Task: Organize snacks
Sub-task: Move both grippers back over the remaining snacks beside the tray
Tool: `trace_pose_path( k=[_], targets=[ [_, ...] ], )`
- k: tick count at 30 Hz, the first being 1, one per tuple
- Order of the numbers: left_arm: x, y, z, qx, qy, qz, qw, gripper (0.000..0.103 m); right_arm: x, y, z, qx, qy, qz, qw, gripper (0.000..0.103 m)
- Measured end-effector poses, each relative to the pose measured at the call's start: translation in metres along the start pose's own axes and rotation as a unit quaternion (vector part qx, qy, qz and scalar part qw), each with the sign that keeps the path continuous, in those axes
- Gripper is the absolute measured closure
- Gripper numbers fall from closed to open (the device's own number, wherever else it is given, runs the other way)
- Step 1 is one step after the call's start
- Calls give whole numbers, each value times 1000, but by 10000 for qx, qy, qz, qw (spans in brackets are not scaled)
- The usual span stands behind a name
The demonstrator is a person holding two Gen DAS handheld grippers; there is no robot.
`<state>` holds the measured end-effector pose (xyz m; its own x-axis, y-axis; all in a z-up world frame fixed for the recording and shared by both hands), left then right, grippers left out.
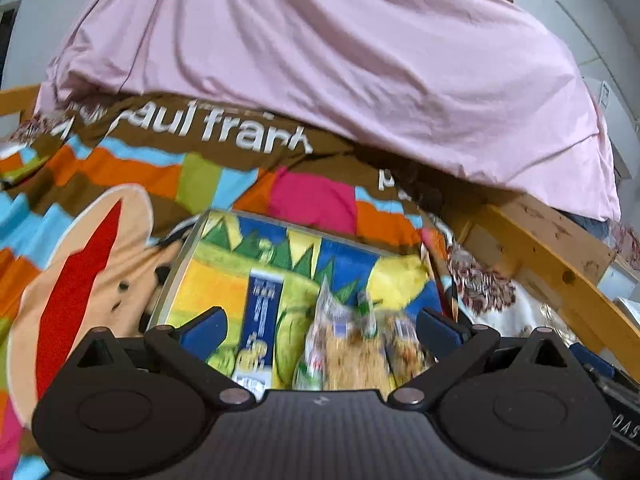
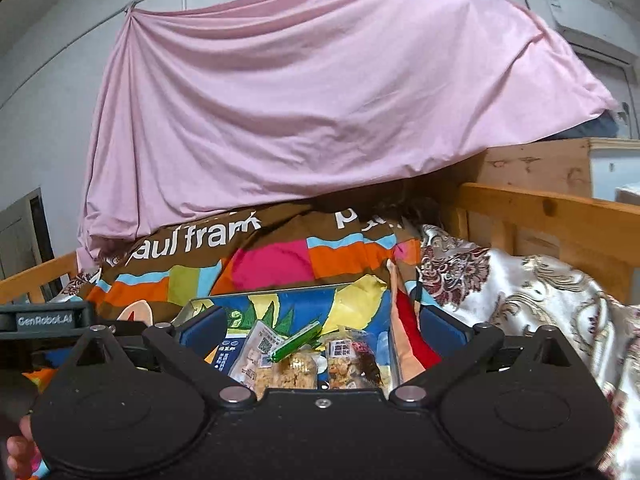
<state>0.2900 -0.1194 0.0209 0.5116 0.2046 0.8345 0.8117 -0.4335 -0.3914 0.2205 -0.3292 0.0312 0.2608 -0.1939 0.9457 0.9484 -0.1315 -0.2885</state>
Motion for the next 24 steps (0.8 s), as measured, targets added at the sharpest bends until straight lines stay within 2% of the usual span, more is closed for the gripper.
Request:
trace_pose_path(
  k=[9, 18, 24],
  targets=[
    [-22, -48, 3, 43, 109, 130, 9998, 0, -13, -44, 8, -16, -457, -68, 9989, 1],
    [-45, -89, 12, 151, 211, 238, 9994, 0, -33, -82, 23, 73, -608, -141, 9980, 1],
    [-66, -108, 24, 250, 182, 402, 9987, 0, -49, -100, 28, 179, -647, 77, 9977, 1]
  ],
)
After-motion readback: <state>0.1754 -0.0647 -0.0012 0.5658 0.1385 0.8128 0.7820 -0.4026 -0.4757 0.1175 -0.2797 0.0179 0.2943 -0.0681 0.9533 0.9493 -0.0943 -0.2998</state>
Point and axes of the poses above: each gripper's, at about its wrist camera, not at the fingertips, and y roughly the way its jaws point, z to its left, x to its top, the point moved 5 cm from there along y, roughly the way its jaws point, and after that the axes turned 11 degrees about -x, right-handed, at the moved point
